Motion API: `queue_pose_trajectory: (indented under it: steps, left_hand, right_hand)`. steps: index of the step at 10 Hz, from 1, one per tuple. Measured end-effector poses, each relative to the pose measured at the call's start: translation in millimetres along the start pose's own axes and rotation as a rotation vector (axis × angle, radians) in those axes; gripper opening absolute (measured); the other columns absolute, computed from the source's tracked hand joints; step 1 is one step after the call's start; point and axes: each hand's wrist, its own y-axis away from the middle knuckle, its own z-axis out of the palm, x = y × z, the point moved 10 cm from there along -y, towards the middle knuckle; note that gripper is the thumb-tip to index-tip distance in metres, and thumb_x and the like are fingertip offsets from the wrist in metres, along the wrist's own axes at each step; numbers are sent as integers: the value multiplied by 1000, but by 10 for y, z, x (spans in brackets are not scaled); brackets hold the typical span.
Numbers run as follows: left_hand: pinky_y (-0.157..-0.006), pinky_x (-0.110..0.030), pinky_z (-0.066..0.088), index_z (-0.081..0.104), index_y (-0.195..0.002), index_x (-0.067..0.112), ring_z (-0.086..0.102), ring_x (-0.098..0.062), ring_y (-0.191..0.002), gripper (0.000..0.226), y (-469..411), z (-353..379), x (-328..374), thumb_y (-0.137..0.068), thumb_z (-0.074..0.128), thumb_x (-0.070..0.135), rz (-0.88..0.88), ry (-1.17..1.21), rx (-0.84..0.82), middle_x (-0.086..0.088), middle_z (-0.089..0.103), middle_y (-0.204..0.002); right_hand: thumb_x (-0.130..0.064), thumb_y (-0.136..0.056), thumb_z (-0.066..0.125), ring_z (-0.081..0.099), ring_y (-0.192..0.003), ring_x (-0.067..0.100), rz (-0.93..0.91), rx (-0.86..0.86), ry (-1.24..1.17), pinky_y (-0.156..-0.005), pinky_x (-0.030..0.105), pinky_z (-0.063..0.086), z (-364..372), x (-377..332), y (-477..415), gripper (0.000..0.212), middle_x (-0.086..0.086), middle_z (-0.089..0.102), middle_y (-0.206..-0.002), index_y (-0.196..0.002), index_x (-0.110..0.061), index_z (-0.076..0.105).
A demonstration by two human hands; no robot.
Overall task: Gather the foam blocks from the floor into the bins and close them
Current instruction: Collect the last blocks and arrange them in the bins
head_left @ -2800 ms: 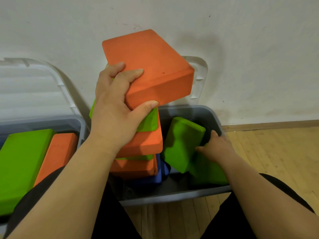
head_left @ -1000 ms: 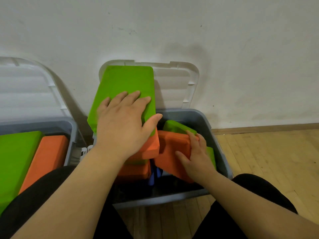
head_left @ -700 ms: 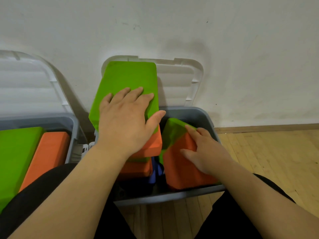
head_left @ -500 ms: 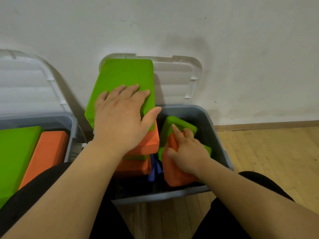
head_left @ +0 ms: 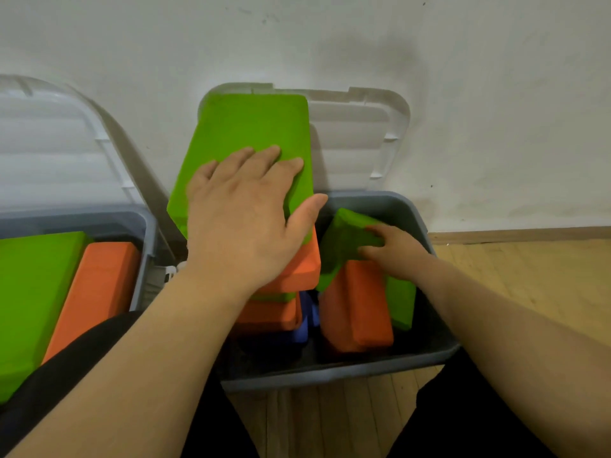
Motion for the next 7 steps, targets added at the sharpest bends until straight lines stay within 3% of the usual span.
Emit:
queue_pose_trajectory:
  steps: [1,2,4,5,7]
  left_hand:
    - [-110,-51,36,62,-138,30,50,-30,-138,63,-14,4,17,-95,37,70,7,-6,18,-2,58,-147]
    - [-109,-51,37,62,-137,29,51,-31,-138,63,-20,17,13,-96,37,69,12,0,26,-3,59,-146]
    - [-108,-50,37,63,-137,29,51,-31,-137,62,-37,18,5,-97,37,68,14,-7,43,-2,59,-146]
    - [-108,-50,37,63,-137,29,52,-31,-137,62,-11,4,4,-97,37,68,20,-3,58,-2,60,-145]
    - [-107,-50,39,64,-135,27,53,-31,-135,61,14,-13,7,-97,38,67,29,0,69,-3,61,-144]
  right_hand:
    - [-46,-90,63,55,-124,41,187,30,91,-104,46,48,52,406,-194,73,19,46,-148,-155,-24,39]
    - [-50,-97,55,38,-136,49,338,-56,179,-112,56,37,334,770,-82,77,24,32,-154,-161,-27,20]
    - [-42,-93,67,49,-131,41,286,77,-5,-110,49,41,306,841,-20,77,20,41,-151,-159,-17,34]
    - [-38,-95,66,51,-132,38,302,53,-34,-111,45,40,336,879,35,71,19,47,-150,-158,-20,38]
    - [-48,-96,66,50,-136,34,349,82,-119,-114,44,41,261,888,95,72,14,48,-154,-157,-20,41]
